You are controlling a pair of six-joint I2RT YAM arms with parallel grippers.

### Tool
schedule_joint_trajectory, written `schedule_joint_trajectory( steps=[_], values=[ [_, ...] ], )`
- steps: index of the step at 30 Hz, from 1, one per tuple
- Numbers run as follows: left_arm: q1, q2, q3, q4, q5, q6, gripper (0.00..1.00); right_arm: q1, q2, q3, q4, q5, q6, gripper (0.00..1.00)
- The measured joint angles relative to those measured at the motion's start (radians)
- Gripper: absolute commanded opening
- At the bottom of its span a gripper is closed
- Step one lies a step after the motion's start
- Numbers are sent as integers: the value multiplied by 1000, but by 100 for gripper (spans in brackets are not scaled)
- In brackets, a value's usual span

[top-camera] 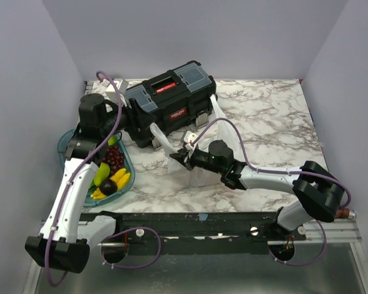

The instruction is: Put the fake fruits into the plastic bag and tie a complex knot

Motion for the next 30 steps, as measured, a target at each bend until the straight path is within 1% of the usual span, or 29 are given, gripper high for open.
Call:
schedule_joint_trajectory(
  steps=[1,3,6,9,11,15,18,21,23,24,25,26,27,28,29,30],
  values=[
    [15,-17,-3,45,33,40,74,-6,-3,0,-27,-14,14,1],
    [39,-67,-26,107,88,102,88,-11,-2,0,-80,-40,36,1],
    [45,-180,-101,117,174,204,98,-11,-5,0,-113,-81,54,1],
    [44,-237,-160,102,209,243,98,-11,-8,0,-122,-99,63,1],
    [44,-260,-228,127,211,223,98,-11,-11,0,-122,-101,71,1],
    [39,-289,-420,168,193,113,98,-11,-13,0,-108,-103,86,1],
    [20,-261,-482,197,184,37,99,-12,-13,0,-92,-104,93,1],
    [-31,-221,-499,254,177,-47,98,-12,-13,0,-82,-111,94,3],
    [-65,-189,-499,311,177,-101,83,-12,-13,0,-78,-114,93,5],
    [-78,-172,-499,340,177,-132,71,-12,-13,0,-76,-115,93,7],
    [-84,-161,-499,356,177,-150,56,-12,-13,0,-72,-115,93,12],
    [-89,-145,-499,378,177,-175,33,-12,-13,0,-69,-115,93,17],
    [-94,-124,-498,399,177,-201,17,-12,-13,0,-68,-115,92,21],
    [-96,-108,-498,414,177,-227,4,-12,-13,-1,-66,-113,92,33],
    [-98,-96,-498,424,177,-237,0,-12,-13,-2,-65,-111,90,47],
    [-99,-84,-497,433,177,-258,0,-12,-13,-2,-66,-101,90,62]
  ],
)
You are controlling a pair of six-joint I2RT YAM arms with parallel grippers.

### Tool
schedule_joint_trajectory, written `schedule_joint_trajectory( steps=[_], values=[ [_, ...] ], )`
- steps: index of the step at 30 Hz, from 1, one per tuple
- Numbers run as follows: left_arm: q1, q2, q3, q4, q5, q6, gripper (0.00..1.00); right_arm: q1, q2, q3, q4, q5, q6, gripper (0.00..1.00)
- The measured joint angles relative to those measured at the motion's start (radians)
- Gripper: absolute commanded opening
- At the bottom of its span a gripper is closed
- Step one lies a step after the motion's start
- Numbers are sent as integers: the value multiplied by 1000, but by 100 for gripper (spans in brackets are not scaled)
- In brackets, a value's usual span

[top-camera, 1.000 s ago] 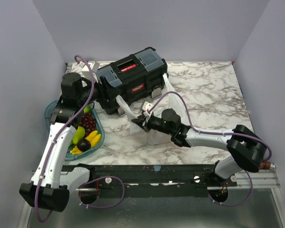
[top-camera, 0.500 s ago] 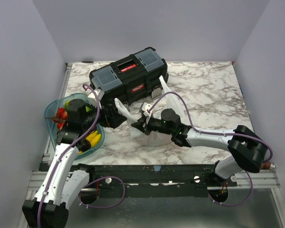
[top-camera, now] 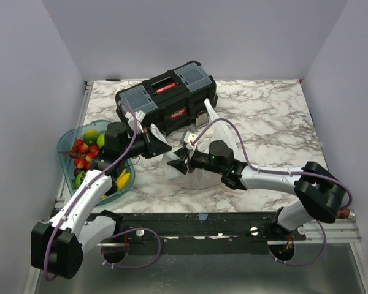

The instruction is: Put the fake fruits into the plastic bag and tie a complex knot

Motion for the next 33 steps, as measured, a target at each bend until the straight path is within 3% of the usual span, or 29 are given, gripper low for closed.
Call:
schedule_joint_trajectory(
  steps=[2,7,13,20,21,23,25,27,28,31,33],
  values=[
    [-3,10,5,9,-4,-37,0,0,-3,0,-5,42,5,87],
    [-4,11,63,-4,-38,-85,0,26,-40,43,-93,242,77,100],
    [-10,15,105,-10,-81,-125,0,122,-13,151,-81,462,119,100],
    [-17,21,106,-29,-103,-162,0,123,112,180,-11,597,117,97],
    [-17,21,106,-29,-105,-167,0,124,133,176,9,611,112,95],
    [-17,21,106,-34,-107,-179,0,124,170,156,60,627,90,82],
    [-17,23,106,-40,-109,-189,0,124,196,130,111,637,60,63],
    [-17,26,106,-53,-114,-193,0,124,209,94,160,635,26,37],
    [-16,27,107,-63,-119,-193,0,124,210,67,189,629,6,30],
    [-12,27,110,-97,-121,-183,0,124,200,-31,283,590,-48,24],
    [8,27,111,-121,-122,-160,0,129,184,-84,318,564,-78,13]
  ],
)
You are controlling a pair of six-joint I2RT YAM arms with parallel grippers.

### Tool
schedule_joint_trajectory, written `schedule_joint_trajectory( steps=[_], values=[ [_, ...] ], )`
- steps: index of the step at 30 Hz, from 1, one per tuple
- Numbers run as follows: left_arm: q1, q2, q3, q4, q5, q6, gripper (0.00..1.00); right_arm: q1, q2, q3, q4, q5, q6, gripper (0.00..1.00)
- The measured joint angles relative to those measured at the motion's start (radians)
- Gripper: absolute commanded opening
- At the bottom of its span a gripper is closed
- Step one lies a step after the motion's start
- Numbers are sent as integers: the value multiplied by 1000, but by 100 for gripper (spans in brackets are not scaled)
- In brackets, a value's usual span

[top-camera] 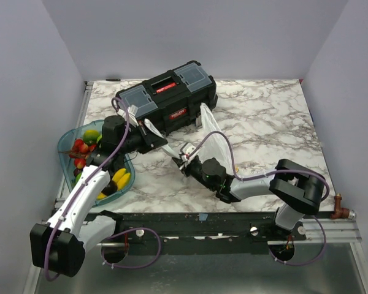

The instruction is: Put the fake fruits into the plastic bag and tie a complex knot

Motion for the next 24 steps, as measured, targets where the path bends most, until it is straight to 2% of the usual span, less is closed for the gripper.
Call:
schedule_joint_trajectory(
  steps=[2,6,10,18,19,24],
  values=[
    [31,5,15,-40,0,37,0,1,-19,-33,26,-17,-20,1],
    [45,36,74,-112,-1,153,0,1,-50,-67,80,-45,-42,1],
    [40,82,131,-188,-15,334,0,0,-51,-70,94,-56,-50,1],
    [6,90,107,-208,-59,635,0,-1,-51,-71,75,-66,-42,1],
    [0,86,96,-199,-63,668,0,-1,-51,-71,68,-69,-39,2],
    [-9,77,63,-154,-116,781,0,-2,-61,-50,-33,-95,-32,39]
  ],
)
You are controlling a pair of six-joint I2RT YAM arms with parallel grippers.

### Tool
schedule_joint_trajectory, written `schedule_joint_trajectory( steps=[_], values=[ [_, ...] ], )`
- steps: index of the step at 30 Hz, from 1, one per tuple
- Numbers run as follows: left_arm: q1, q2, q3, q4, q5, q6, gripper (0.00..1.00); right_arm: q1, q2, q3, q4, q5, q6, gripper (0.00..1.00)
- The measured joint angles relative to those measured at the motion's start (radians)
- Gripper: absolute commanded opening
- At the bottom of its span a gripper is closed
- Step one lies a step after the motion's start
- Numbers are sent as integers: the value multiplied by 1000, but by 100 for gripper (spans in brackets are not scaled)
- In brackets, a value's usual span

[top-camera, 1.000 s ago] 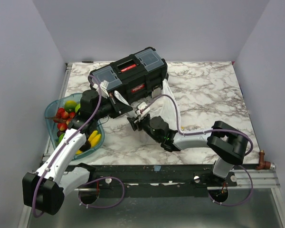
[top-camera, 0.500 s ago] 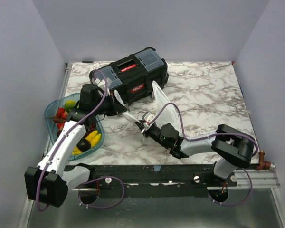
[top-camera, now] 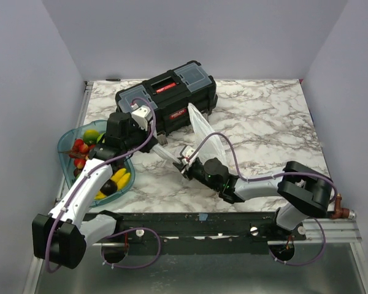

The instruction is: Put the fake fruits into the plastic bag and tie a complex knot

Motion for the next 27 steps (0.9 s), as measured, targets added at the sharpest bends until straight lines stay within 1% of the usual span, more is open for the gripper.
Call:
schedule_joint_trajectory(
  steps=[1,3,6,9,10,13,15,16,17,18,19,21,23,25,27],
  values=[
    [11,0,-1,13,-14,11,0,0,-14,0,-34,-9,0,44],
    [22,-2,-1,39,-32,29,0,0,-56,6,-117,-31,2,59],
    [31,-9,-1,68,-39,37,6,-2,-146,48,-264,-72,12,77],
    [31,-18,-1,82,-38,40,14,-2,-252,107,-389,-109,31,88],
    [31,-21,-1,84,-38,40,19,-2,-290,130,-428,-119,38,91],
    [30,-34,0,81,-38,42,42,-5,-391,190,-524,-124,54,94],
    [31,-41,6,63,-39,43,63,-28,-445,223,-601,-132,72,95],
    [31,-45,13,52,-39,45,70,-53,-465,239,-643,-138,84,95],
    [32,-50,18,45,-40,41,80,-91,-481,255,-686,-148,103,95],
    [34,-58,26,34,-43,40,88,-141,-494,272,-737,-155,125,96],
    [38,-67,34,20,-43,43,95,-201,-505,290,-793,-171,151,96],
    [53,-93,62,-12,-49,41,98,-321,-523,312,-894,-200,200,97],
    [70,-108,101,-47,-50,45,98,-426,-544,321,-995,-226,250,99],
    [88,-114,151,-80,-50,53,99,-486,-573,321,-1089,-247,299,100],
    [106,-114,220,-116,-49,74,98,-507,-601,319,-1160,-272,341,100]
  ],
)
